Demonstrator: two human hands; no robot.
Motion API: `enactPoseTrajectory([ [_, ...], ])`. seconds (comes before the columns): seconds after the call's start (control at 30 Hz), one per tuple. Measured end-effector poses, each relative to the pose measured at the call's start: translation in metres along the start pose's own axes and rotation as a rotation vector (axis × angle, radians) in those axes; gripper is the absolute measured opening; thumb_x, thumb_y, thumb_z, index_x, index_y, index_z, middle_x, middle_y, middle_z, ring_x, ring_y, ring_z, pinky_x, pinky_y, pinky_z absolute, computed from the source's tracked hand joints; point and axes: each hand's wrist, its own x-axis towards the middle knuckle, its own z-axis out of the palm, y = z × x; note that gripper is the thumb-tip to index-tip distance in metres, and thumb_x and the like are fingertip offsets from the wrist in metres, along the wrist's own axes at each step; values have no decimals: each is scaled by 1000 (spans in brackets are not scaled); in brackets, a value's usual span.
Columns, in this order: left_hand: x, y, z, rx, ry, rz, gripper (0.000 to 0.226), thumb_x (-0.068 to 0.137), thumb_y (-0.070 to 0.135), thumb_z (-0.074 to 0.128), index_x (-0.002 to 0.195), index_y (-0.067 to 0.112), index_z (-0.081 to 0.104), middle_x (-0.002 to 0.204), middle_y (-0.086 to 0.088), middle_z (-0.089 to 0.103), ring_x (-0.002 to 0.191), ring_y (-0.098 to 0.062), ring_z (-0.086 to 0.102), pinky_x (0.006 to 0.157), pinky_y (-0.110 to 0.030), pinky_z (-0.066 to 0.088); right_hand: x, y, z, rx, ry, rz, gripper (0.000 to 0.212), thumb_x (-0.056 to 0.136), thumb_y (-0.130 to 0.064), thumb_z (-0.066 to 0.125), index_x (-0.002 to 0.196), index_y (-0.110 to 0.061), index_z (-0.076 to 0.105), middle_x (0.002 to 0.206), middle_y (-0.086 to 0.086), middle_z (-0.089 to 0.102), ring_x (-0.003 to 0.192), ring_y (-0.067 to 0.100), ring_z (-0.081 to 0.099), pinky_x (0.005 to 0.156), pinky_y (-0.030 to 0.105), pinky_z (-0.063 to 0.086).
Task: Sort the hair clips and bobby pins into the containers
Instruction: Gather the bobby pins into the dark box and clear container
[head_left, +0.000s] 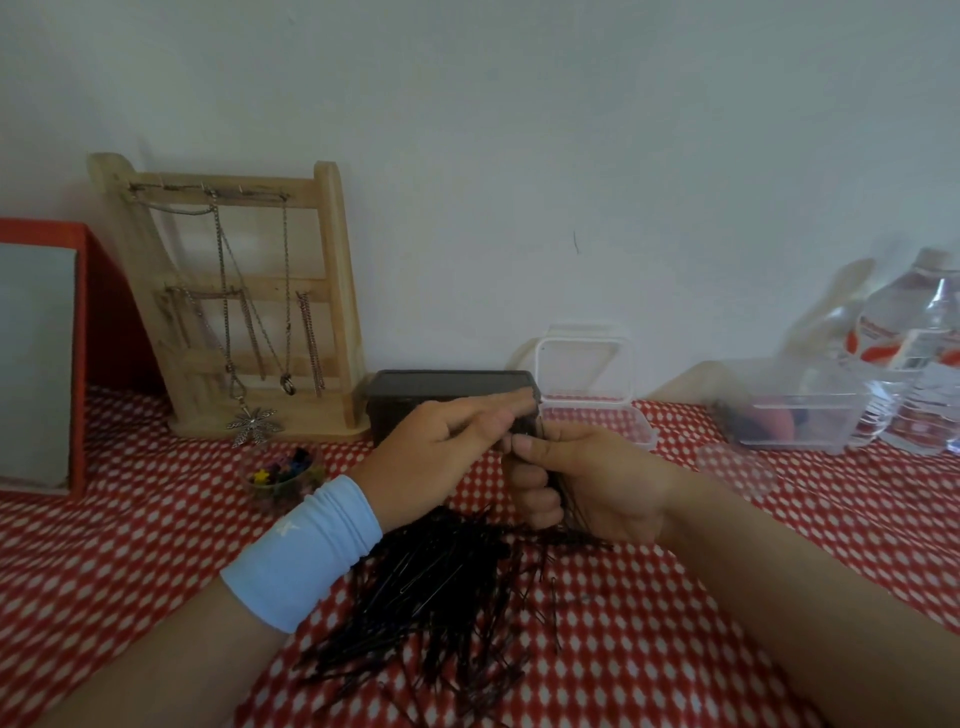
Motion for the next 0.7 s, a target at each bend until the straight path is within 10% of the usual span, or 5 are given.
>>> enactPoseTrajectory([
  [0.3,5,17,19,-964,80,-568,53,98,38,45,130,-3,55,127,-22,62,118,-31,61,105,-45,44,3,-21,-5,369,155,-444,18,85,-2,37,90,-16,48,73,1,38,63,15,37,61,27,33],
  [0.7,0,28,27,-1494,97,-583,61,102,30,39,130,-24,40,126,-40,53,126,-45,50,114,-52,30,12,-5,-13,-279,217,-529,15,88,-11,48,102,-13,52,90,-1,66,77,14,59,74,26,49],
])
